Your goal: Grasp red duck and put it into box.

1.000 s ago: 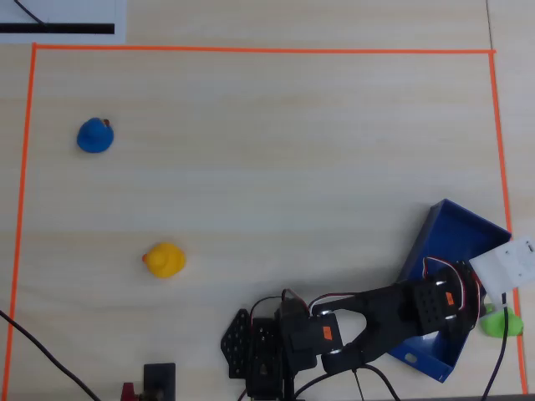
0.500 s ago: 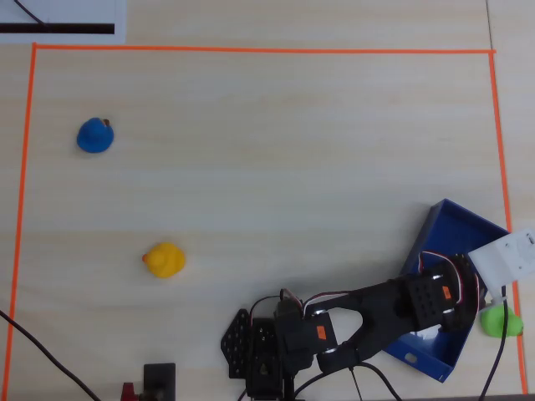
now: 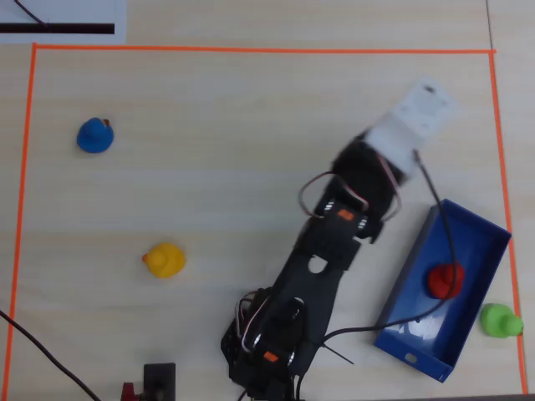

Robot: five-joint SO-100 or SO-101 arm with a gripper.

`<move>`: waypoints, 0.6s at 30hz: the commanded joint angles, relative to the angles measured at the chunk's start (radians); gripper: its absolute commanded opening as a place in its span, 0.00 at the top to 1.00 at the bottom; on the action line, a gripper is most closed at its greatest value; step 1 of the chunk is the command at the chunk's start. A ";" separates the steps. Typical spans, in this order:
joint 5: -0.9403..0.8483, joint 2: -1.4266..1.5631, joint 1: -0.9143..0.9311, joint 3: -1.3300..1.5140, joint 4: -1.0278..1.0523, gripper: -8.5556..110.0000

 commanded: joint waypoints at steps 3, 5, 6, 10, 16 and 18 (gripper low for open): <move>-0.097 0.491 -0.459 0.492 0.143 0.93; -0.144 0.637 -0.491 0.652 0.229 0.93; -0.166 0.704 -0.503 0.716 0.278 0.93; -0.173 0.884 -0.551 0.876 0.414 0.93; -0.173 0.994 -0.548 1.014 0.410 0.93; -0.179 1.022 -0.543 1.042 0.436 0.93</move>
